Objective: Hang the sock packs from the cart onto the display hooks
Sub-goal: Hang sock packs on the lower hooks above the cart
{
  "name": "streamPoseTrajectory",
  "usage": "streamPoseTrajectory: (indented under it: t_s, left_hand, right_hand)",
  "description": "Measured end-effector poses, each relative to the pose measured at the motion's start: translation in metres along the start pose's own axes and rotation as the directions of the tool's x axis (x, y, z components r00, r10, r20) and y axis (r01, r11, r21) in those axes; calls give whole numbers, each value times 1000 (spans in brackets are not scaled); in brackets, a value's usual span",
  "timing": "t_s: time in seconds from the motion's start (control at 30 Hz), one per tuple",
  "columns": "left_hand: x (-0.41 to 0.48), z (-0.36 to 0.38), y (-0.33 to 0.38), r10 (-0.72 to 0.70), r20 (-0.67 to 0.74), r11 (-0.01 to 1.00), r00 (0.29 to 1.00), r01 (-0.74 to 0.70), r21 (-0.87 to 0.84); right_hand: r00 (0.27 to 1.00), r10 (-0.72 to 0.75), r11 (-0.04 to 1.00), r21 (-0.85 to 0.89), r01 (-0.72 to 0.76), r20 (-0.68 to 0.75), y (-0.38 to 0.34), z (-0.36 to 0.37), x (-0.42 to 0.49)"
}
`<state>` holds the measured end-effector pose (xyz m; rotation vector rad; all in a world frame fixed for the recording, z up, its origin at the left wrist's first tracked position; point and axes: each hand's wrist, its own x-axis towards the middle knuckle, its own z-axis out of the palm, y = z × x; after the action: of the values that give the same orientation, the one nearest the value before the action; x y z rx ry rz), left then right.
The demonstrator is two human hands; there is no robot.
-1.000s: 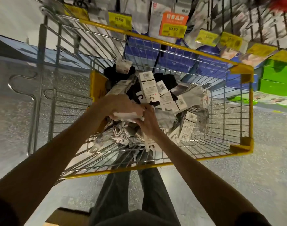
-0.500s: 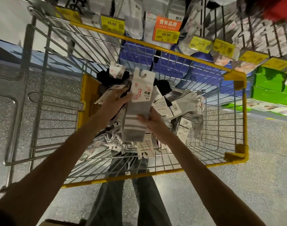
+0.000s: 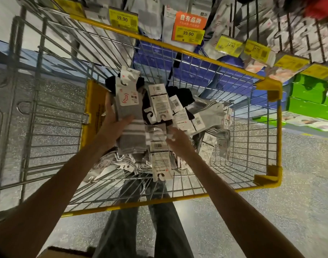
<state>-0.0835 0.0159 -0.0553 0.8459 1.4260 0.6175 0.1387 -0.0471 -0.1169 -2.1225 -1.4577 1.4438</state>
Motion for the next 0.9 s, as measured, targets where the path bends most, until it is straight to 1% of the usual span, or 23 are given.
streamPoseTrajectory:
  t_s: [0.03,0.07,0.17,0.27,0.37,0.4,0.43,0.47,0.5,0.53,0.57,0.6,0.63,0.67,0.73,0.77,0.8,0.83,0.87,0.9]
  left_hand:
    - [1,-3,-1,37,-14,998,999,-36,43]
    - [3,-4,-3,65,-10,995,998,-64,77]
    - [5,-1,-9,111,61,980,992,-119,157]
    - [5,4,-20,104,120,966,987,-129,223]
    - [3,7,-31,64,120,950,991,-98,296]
    - [2,6,-33,72,111,931,991,-107,349]
    - [1,6,-34,101,102,903,990,-134,408]
    - [-1,5,-35,133,98,871,986,-164,464]
    - [-3,5,-33,165,96,839,982,-191,509]
    - [-5,5,-32,197,103,801,975,-220,556]
    - [-6,4,-31,229,114,769,967,-251,588]
    - [-8,2,-28,252,127,743,959,-275,609]
    - [-8,0,-24,258,132,737,957,-283,614]
    - [-9,-2,-17,254,128,748,959,-279,603]
    - [-13,1,5,230,111,813,967,-253,524]
    - [-18,5,20,215,113,854,970,-243,459]
    - [-24,8,37,200,124,884,972,-234,405]
    - [-29,12,52,197,143,903,970,-236,358]
    - [-32,14,64,202,161,907,966,-246,341]
    - [-33,15,74,215,173,901,961,-263,344]
  right_hand:
    - [998,39,996,-83,-36,42,9,6,0]
    - [993,77,993,-92,-69,88,16,12,-1]
    - [963,164,985,17,-172,214,20,30,-7]
    - [953,216,973,33,-227,210,22,47,-7]
    - [934,247,937,181,-297,257,10,49,-4]
    - [929,242,916,250,-314,280,3,44,-5]
    - [928,214,877,358,-320,305,-6,36,-7]
    - [929,161,811,492,-317,333,-15,28,-7]
    - [921,118,713,614,-338,370,-23,18,-6]
    - [904,98,606,696,-386,417,-30,7,-7]
    - [881,93,526,729,-439,464,-37,-5,-9]
    - [870,58,460,760,-458,489,-45,-17,-14]
    - [878,39,395,800,-453,478,-52,-29,-17]
    - [886,16,299,843,-447,464,-60,-40,-22]
    - [891,-77,136,890,-435,447,-76,-59,-35]
    - [899,-112,139,903,-407,423,-85,-66,-41]
    - [908,-96,264,890,-373,409,-98,-73,-49]
    - [946,-63,400,876,-268,318,-111,-86,-59]
    - [976,-19,558,813,-170,217,-117,-93,-65]
    - [989,-14,606,788,-110,149,-124,-98,-72]
